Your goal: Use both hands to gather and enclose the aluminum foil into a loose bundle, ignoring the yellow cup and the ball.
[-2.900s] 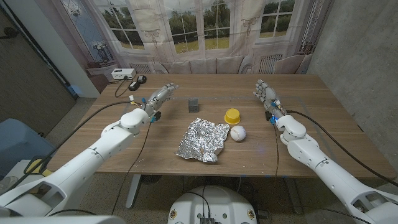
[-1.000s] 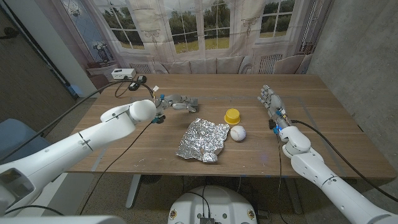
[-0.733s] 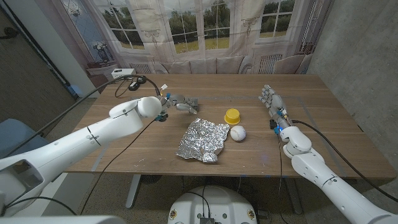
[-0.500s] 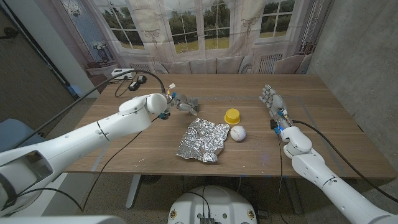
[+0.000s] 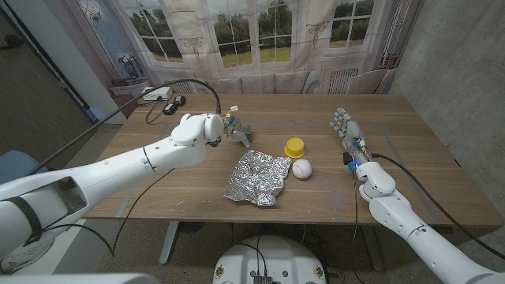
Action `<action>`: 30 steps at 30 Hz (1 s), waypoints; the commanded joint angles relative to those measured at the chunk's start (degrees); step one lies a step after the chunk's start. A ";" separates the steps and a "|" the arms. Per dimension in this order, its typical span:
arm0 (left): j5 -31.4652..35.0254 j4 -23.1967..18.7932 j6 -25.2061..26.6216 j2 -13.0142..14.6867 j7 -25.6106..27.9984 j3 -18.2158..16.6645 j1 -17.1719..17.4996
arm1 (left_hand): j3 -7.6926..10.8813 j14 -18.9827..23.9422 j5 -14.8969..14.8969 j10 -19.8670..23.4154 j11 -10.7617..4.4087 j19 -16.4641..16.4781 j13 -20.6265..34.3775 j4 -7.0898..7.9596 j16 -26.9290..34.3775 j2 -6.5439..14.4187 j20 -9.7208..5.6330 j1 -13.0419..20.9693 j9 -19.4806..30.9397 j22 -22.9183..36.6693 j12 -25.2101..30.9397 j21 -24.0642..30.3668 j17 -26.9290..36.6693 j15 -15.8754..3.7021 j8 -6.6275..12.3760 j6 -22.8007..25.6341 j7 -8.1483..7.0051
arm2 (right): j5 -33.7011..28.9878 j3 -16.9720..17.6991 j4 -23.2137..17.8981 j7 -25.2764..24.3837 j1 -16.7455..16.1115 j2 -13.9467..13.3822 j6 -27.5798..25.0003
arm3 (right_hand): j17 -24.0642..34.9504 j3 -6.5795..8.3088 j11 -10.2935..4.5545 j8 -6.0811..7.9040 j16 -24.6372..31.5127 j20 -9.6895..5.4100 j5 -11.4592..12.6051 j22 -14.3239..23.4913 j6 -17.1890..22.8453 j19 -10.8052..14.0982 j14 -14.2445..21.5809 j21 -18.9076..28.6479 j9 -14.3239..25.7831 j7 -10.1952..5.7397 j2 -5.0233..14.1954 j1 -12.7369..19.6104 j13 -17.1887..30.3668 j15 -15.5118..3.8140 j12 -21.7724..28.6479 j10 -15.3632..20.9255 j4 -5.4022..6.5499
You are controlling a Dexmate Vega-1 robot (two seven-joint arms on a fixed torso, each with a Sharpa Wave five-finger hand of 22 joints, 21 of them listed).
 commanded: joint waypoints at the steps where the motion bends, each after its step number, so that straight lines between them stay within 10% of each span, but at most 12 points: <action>1: 9.84 2.98 0.07 -3.30 -6.09 3.75 -1.97 | -0.17 1.15 0.32 1.11 0.07 0.90 0.35 0.04 0.71 0.21 0.11 0.83 0.14 0.12 0.69 0.75 0.51 -5.77 0.36 0.90 0.32 | -0.63 0.08 0.18 -0.71 -0.08 0.27 0.57 | 0.17 -0.31 0.00 0.36 0.33 0.35 0.31 0.32 0.50 0.27 0.38 0.34 0.21 -0.16 -0.04 -0.33 0.17 0.26 0.24 0.25 0.10; 16: 11.99 8.70 -6.27 -7.38 -4.63 2.19 0.75 | -0.12 2.23 -0.02 0.52 1.20 1.96 0.82 1.76 1.30 3.16 0.43 -0.54 0.00 0.33 0.38 1.97 1.38 -5.01 -1.29 -0.49 1.85 | -1.52 0.15 0.56 -1.85 -0.65 0.71 1.55 | 0.16 -0.42 0.19 0.50 0.36 0.38 0.35 0.33 1.02 0.34 0.54 0.37 0.21 -0.51 -0.03 -0.53 0.16 0.33 0.36 0.61 0.17; 30: 21.13 10.94 -9.09 -10.43 -3.50 3.30 2.41 | -0.80 7.57 -0.66 6.51 0.96 3.31 2.18 0.00 6.27 4.51 0.32 2.41 -0.08 0.65 3.53 4.04 4.99 -5.73 -0.87 6.26 2.59 | -1.53 0.72 1.51 -2.50 -1.30 1.39 3.21 | 0.26 -0.55 0.30 0.59 0.45 0.43 0.38 0.33 1.47 0.43 0.74 0.41 0.21 -0.99 0.16 -1.07 0.15 0.30 0.41 0.84 0.53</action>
